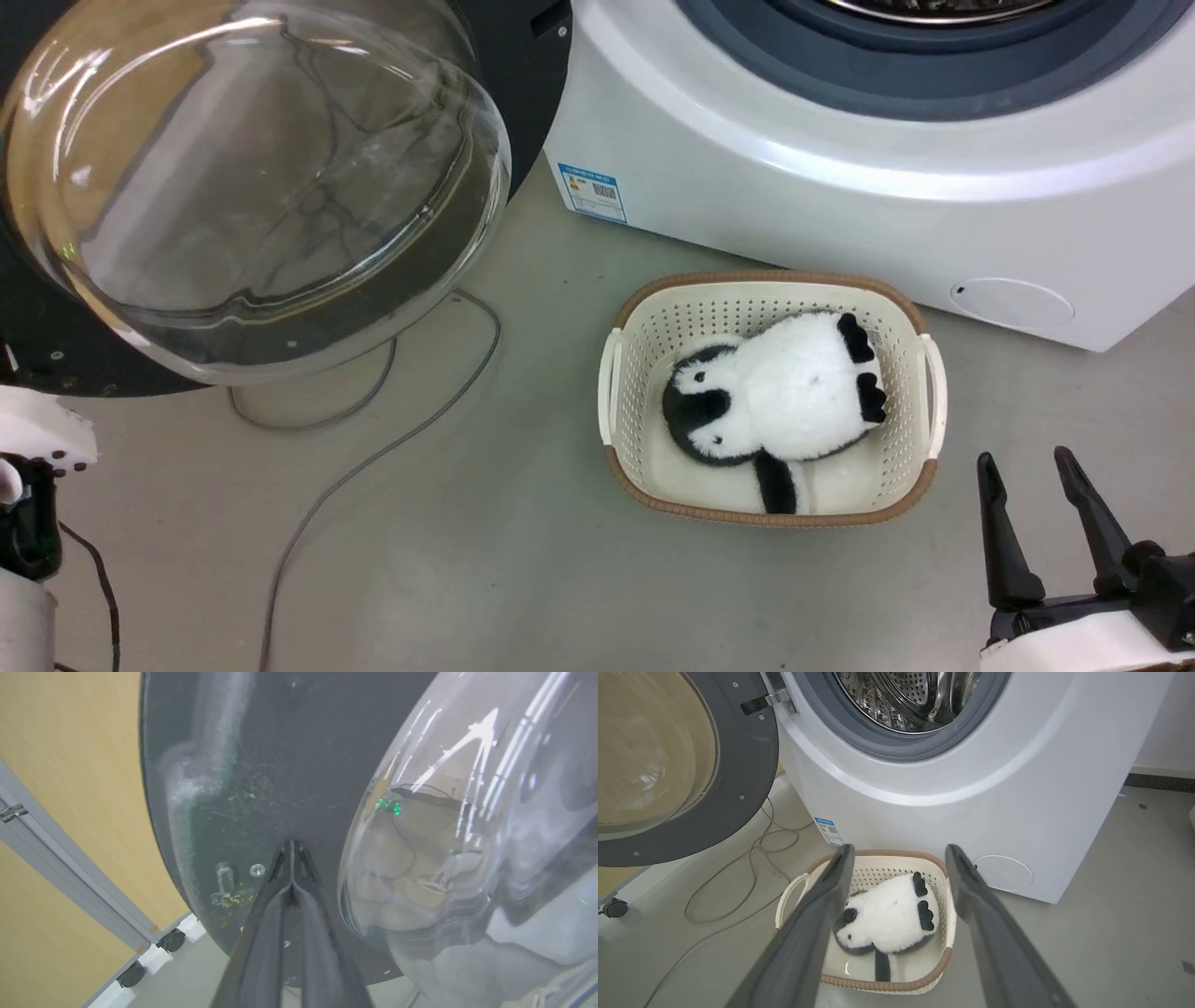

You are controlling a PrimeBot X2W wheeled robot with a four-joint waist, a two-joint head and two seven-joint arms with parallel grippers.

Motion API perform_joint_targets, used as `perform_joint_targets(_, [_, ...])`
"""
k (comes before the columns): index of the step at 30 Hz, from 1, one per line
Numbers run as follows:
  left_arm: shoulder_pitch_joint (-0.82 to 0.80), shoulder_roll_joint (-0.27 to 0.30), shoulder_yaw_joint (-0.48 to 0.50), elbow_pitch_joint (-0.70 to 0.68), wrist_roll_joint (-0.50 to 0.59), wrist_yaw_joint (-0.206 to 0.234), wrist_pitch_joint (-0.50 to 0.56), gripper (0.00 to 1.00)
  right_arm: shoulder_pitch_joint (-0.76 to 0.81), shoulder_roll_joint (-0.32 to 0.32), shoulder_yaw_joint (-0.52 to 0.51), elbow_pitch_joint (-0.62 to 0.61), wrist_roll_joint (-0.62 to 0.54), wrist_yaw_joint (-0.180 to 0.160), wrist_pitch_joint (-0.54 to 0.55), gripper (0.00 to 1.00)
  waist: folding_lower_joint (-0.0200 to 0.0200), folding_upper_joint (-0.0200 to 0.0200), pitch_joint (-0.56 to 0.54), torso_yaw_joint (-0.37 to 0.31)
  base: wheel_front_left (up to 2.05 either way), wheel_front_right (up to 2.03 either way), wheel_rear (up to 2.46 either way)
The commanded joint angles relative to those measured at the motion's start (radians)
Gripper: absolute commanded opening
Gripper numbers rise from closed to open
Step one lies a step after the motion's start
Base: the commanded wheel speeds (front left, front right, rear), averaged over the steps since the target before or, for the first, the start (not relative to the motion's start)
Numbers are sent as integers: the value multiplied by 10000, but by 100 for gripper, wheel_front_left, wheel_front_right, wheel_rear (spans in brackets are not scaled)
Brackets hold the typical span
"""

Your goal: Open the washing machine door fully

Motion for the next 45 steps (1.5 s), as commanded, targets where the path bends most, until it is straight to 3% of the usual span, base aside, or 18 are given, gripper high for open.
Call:
perform_joint_targets(1, [-73,42,-47,26,59,-51,-81,0,-104,36,-12,33,-8,6,-91,100,0,0,-74,-5,0,0,0])
perform_joint_targets(9, [563,-405,-483,-1050,405,-436,-351,0,-137,180,-69,151,142,6,-447,100,0,0,-906,-110,0,0,0])
perform_joint_targets(16, [1552,-1080,-1048,-2758,742,-506,-381,0,-92,267,-265,-300,56,6,-585,100,0,0,-1661,-360,0,0,0])
perform_joint_targets(29, [3589,-1826,-1993,-5781,1126,-149,-48,0,327,492,-363,-1366,-53,6,-594,100,0,0,-2556,-1466,0,0,0])
perform_joint_targets(43, [5184,-2425,-2951,-6815,1533,332,92,0,868,555,-151,-1455,132,6,-595,100,0,0,-3011,-2583,0,0,0])
perform_joint_targets(44, [5261,-2460,-2997,-6778,1550,366,90,40,902,556,-131,-1435,139,6,-595,100,0,0,-3022,-2610,0,0,0])
perform_joint_targets(45, [5331,-2488,-3044,-6730,1586,405,79,100,932,557,-107,-1410,141,6,-595,100,0,0,-3041,-2637,0,0,0])
